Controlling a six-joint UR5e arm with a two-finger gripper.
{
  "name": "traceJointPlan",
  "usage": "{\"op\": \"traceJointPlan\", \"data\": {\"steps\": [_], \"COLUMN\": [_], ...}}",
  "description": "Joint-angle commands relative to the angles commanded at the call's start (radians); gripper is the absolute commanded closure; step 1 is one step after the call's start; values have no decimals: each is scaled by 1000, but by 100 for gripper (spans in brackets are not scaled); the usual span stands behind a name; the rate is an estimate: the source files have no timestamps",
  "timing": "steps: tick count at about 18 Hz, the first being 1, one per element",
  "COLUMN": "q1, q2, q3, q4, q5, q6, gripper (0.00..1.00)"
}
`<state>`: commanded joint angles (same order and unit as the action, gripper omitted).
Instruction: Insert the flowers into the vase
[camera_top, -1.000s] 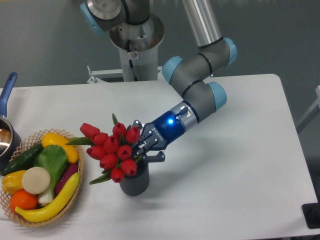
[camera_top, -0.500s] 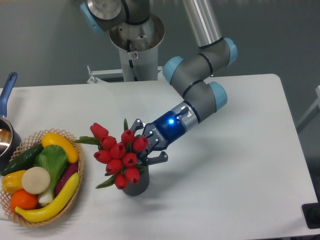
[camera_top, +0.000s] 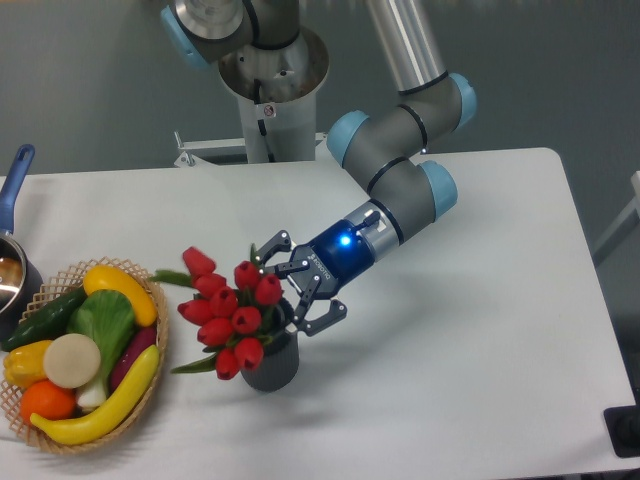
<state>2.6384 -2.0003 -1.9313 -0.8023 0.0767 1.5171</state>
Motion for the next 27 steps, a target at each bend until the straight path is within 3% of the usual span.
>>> {"op": "traceJointPlan", "data": {"steps": [2, 5, 15, 23, 27], "q1": [9, 23, 149, 267, 324], "q2": [3, 25, 103, 153, 172], "q3": [0, -2, 11, 119, 166], "q4": [-2, -2, -2, -5, -15], "q5": [26, 156, 172, 305, 307], "q6": [5, 20, 18, -49, -67], "gripper": [0, 0, 0, 0, 0]}}
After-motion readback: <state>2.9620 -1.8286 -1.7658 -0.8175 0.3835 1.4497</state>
